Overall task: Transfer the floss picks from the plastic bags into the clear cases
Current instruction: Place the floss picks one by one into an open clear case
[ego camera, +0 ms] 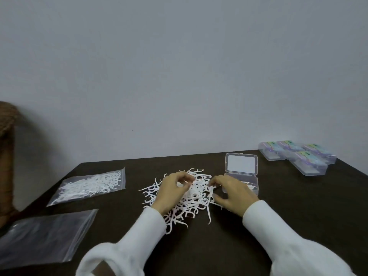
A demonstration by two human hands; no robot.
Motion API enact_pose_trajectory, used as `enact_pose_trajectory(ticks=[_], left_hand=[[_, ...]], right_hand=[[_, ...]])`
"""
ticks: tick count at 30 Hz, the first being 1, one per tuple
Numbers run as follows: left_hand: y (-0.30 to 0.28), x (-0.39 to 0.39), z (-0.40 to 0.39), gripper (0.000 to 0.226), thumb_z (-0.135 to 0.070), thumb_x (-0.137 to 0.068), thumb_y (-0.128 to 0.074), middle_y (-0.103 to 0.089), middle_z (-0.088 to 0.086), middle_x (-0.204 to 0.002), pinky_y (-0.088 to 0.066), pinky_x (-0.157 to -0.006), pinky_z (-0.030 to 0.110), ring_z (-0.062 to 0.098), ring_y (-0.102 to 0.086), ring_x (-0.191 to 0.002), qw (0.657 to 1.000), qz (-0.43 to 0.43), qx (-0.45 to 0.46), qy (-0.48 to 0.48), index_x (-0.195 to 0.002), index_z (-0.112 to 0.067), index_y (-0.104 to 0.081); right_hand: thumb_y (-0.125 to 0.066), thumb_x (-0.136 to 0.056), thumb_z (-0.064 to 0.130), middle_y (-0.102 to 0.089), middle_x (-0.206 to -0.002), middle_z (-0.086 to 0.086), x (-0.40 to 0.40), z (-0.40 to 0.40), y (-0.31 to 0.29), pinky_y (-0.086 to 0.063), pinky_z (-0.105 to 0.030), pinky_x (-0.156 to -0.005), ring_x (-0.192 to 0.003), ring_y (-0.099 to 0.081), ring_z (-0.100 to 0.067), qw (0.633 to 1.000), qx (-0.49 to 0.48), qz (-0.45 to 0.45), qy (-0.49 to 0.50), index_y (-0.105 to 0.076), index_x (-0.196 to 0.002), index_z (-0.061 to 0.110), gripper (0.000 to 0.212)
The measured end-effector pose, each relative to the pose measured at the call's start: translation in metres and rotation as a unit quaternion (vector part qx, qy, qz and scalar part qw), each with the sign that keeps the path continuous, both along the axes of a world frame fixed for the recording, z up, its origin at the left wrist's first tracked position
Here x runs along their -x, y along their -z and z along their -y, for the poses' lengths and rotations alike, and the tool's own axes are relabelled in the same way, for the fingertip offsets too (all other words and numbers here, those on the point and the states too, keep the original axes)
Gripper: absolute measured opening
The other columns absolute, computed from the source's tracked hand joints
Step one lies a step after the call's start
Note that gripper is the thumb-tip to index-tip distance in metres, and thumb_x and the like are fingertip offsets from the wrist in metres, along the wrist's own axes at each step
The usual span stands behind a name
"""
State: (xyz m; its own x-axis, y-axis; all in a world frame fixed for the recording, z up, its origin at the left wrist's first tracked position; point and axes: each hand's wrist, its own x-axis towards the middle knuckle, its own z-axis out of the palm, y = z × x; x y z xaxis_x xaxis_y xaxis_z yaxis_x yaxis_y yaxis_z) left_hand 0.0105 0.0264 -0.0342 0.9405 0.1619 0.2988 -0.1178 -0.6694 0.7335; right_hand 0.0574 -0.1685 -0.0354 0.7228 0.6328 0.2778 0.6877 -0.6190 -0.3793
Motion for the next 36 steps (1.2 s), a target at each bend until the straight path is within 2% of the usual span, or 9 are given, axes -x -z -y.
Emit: enact_pose_trajectory(ticks=[4, 9, 11, 20, 26, 29, 31, 33, 36], left_hand=[[0.010, 0.015, -0.033, 0.023, -0.028, -0.088, -0.064, -0.054, -0.013, -0.118, -0.031, -0.096, 0.022, 0.002, -0.042, -0.115, 0.995, -0.049, -0.087, -0.012, -0.110, -0.032, -0.062], [0.023, 0.026, -0.051, 0.031, -0.029, -0.084, -0.070, -0.055, -0.016, -0.124, -0.035, -0.100, 0.020, -0.002, -0.045, -0.119, 0.999, -0.051, -0.008, 0.013, -0.113, -0.034, -0.061], [0.025, 0.026, -0.053, 0.032, -0.024, -0.082, -0.072, -0.058, -0.016, -0.121, -0.037, -0.100, 0.020, -0.002, -0.049, -0.118, 0.999, -0.035, 0.014, 0.000, -0.111, -0.033, -0.063], [0.023, 0.024, -0.045, 0.012, -0.018, -0.083, -0.071, -0.068, -0.016, -0.091, -0.048, -0.081, 0.019, -0.004, -0.061, -0.087, 0.995, 0.061, -0.068, -0.040, -0.091, -0.026, -0.073], [0.025, 0.024, -0.044, 0.019, -0.018, -0.086, -0.067, -0.065, -0.014, -0.095, -0.044, -0.086, 0.015, -0.004, -0.059, -0.093, 0.992, 0.088, -0.076, -0.047, -0.101, -0.029, -0.068], [0.025, 0.026, -0.049, 0.021, -0.016, -0.085, -0.066, -0.063, -0.015, -0.092, -0.043, -0.084, 0.015, -0.004, -0.057, -0.092, 0.989, 0.093, -0.089, -0.069, -0.100, -0.031, -0.065], [0.025, 0.028, -0.053, 0.017, -0.028, -0.085, -0.067, -0.061, -0.017, -0.094, -0.045, -0.085, 0.019, -0.005, -0.054, -0.093, 0.990, 0.068, -0.097, -0.079, -0.101, -0.033, -0.063], [0.025, 0.030, -0.057, 0.026, -0.042, -0.082, -0.069, -0.059, -0.018, -0.101, -0.044, -0.087, 0.022, -0.004, -0.052, -0.098, 0.990, 0.026, -0.102, -0.090, -0.105, -0.033, -0.062], [0.025, 0.033, -0.058, 0.040, -0.050, -0.076, -0.071, -0.057, -0.016, -0.108, -0.043, -0.089, 0.025, -0.001, -0.051, -0.101, 0.989, -0.036, -0.109, -0.089, -0.110, -0.031, -0.062]], right_hand=[[-0.050, -0.091, 0.038, -0.037, -0.142, 0.010, 0.008, -0.024, 0.006, -0.038, -0.029, -0.100, -0.129, -0.038, -0.009, 0.999, 0.030, 0.035, -0.013, -0.036, -0.136, 0.029, 0.047], [-0.045, -0.095, 0.032, -0.039, -0.145, 0.006, 0.005, -0.048, 0.012, -0.020, -0.027, -0.111, -0.132, -0.036, -0.011, 0.998, 0.043, 0.041, -0.022, -0.024, -0.144, 0.028, 0.053], [-0.043, -0.096, 0.030, -0.045, -0.140, 0.008, 0.003, -0.053, 0.014, -0.015, -0.028, -0.112, -0.129, -0.039, -0.009, 0.998, 0.042, 0.043, -0.020, -0.028, -0.142, 0.028, 0.048], [-0.050, -0.093, 0.039, -0.061, -0.119, 0.015, 0.001, -0.052, 0.012, -0.015, -0.028, -0.104, -0.113, -0.049, -0.006, 0.993, 0.021, 0.113, -0.018, -0.058, -0.120, 0.031, 0.029], [-0.057, -0.091, 0.028, -0.066, -0.102, 0.008, -0.007, -0.048, 0.015, -0.027, -0.023, -0.091, -0.101, -0.057, -0.013, 0.994, -0.076, 0.072, -0.039, -0.068, -0.107, 0.026, 0.020], [-0.057, -0.088, 0.018, -0.062, -0.107, 0.013, -0.010, -0.046, 0.019, -0.028, -0.027, -0.098, -0.103, -0.053, -0.008, 0.996, -0.062, 0.065, -0.029, -0.067, -0.102, 0.031, 0.021], [-0.053, -0.087, 0.010, -0.060, -0.111, 0.014, -0.008, -0.047, 0.020, -0.023, -0.025, -0.100, -0.108, -0.051, -0.007, 0.996, -0.065, 0.061, -0.019, -0.065, -0.101, 0.030, 0.028], [-0.047, -0.089, 0.006, -0.059, -0.115, 0.013, -0.006, -0.049, 0.016, -0.020, -0.024, -0.103, -0.112, -0.050, -0.008, 0.995, -0.083, 0.049, -0.012, -0.062, -0.106, 0.028, 0.031], [-0.044, -0.096, 0.025, -0.052, -0.131, 0.011, -0.007, -0.058, 0.011, -0.013, -0.032, -0.113, -0.126, -0.042, -0.007, 0.999, -0.046, 0.016, -0.011, -0.050, -0.126, 0.028, 0.031]])
